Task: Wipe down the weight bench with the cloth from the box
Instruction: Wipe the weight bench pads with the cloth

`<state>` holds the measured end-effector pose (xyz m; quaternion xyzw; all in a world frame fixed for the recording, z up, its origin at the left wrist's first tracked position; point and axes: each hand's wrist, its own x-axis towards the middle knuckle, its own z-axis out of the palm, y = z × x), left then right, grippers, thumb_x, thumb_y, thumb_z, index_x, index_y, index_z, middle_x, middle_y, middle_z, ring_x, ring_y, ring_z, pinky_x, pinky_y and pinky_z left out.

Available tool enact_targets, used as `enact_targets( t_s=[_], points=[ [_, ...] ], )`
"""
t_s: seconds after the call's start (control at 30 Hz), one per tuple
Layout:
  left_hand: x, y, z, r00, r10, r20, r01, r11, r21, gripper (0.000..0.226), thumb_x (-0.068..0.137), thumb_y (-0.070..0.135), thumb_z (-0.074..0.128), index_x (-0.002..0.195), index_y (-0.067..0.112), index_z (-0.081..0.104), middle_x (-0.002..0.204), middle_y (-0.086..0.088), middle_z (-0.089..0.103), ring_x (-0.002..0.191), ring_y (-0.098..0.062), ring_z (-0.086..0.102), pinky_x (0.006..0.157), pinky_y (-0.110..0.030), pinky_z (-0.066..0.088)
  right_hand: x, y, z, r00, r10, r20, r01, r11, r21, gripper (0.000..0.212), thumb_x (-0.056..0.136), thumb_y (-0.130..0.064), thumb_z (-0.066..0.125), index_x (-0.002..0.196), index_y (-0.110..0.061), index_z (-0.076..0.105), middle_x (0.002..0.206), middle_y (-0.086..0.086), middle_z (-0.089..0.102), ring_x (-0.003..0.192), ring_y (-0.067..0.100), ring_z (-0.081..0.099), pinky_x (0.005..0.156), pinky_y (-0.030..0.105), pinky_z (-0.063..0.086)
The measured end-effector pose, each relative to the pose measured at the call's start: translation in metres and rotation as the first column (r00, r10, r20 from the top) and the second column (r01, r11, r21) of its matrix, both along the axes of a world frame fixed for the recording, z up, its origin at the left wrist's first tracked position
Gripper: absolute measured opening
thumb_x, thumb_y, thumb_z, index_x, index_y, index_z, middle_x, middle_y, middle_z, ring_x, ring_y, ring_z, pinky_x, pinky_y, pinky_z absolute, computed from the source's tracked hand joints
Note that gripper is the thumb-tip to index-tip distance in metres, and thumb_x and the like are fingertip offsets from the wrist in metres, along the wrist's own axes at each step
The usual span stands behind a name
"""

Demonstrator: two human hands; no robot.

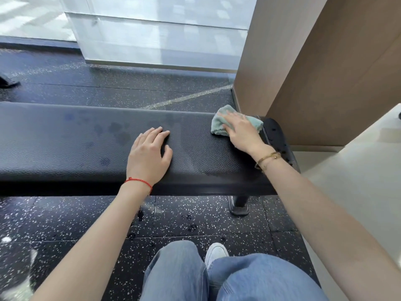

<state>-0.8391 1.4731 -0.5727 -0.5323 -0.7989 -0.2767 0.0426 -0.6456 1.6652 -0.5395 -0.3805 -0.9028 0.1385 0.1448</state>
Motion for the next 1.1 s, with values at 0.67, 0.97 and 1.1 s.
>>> enact_targets(
  t_s=[0.67, 0.97, 1.1],
  points=[
    [0.055, 0.017, -0.006, 0.995, -0.018, -0.095, 0.02, 1.0, 0.022, 0.044, 0.093, 0.031, 0.042, 0.13, 0.014, 0.06, 0.139, -0.008, 0.056, 0.133, -0.028, 0.045, 0.116, -0.044, 0.031, 0.062, 0.016, 0.0, 0.994, -0.107, 0.02, 0.107, 0.994, -0.006, 0.044, 0.099, -0.015, 0.043, 0.143, -0.022, 0.041, 0.155, 0.009, 0.027, 0.145, 0.024, 0.022, 0.118, 0.032, 0.007],
    [0.055, 0.015, -0.007, 0.996, -0.022, -0.088, 0.026, 0.999, 0.045, 0.044, 0.094, 0.03, 0.044, 0.132, 0.014, 0.06, 0.14, -0.007, 0.056, 0.134, -0.027, 0.044, 0.116, -0.044, 0.031, 0.14, -0.083, -0.008, 0.992, 0.086, -0.088, -0.086, 0.996, 0.002, 0.048, 0.099, -0.014, 0.046, 0.144, -0.031, 0.039, 0.155, -0.009, 0.028, 0.146, 0.007, 0.017, 0.12, 0.029, 0.009],
    [0.055, 0.015, -0.009, 0.996, -0.011, -0.089, 0.015, 0.999, 0.048, 0.044, 0.094, 0.031, 0.044, 0.131, 0.015, 0.06, 0.14, -0.006, 0.056, 0.134, -0.026, 0.044, 0.116, -0.043, 0.031, 0.117, -0.012, -0.005, 0.994, -0.102, -0.045, 0.101, 0.995, -0.027, 0.043, 0.101, -0.018, 0.041, 0.143, -0.029, 0.038, 0.155, 0.0, 0.03, 0.145, 0.022, 0.022, 0.12, 0.034, 0.01]
  ],
)
